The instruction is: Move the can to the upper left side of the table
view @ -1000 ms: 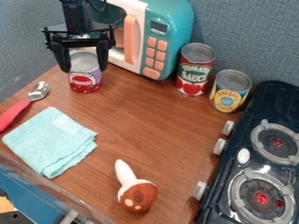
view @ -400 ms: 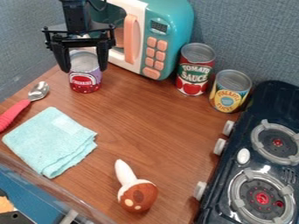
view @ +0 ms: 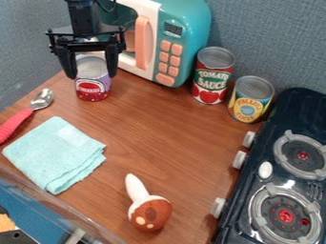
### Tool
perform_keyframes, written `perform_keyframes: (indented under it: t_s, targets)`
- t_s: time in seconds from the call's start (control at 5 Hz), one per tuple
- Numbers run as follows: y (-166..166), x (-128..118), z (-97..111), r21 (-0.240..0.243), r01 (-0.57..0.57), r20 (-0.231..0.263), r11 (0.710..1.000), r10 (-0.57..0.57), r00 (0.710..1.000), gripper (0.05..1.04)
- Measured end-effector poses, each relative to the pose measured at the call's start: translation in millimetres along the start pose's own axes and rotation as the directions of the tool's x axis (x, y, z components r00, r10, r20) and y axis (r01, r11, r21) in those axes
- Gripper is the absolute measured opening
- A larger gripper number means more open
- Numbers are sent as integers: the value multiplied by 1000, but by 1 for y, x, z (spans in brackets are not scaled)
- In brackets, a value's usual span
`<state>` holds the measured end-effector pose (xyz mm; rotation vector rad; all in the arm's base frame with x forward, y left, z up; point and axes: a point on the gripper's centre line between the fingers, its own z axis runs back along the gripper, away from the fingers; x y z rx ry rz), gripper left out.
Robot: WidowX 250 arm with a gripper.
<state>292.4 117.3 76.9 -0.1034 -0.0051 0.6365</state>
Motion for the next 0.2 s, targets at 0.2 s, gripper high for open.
perform_keyframes:
  t_s: [0.2]
  targets:
    - [0, 0, 0, 0, 0, 0, 1000, 0, 1000, 1000]
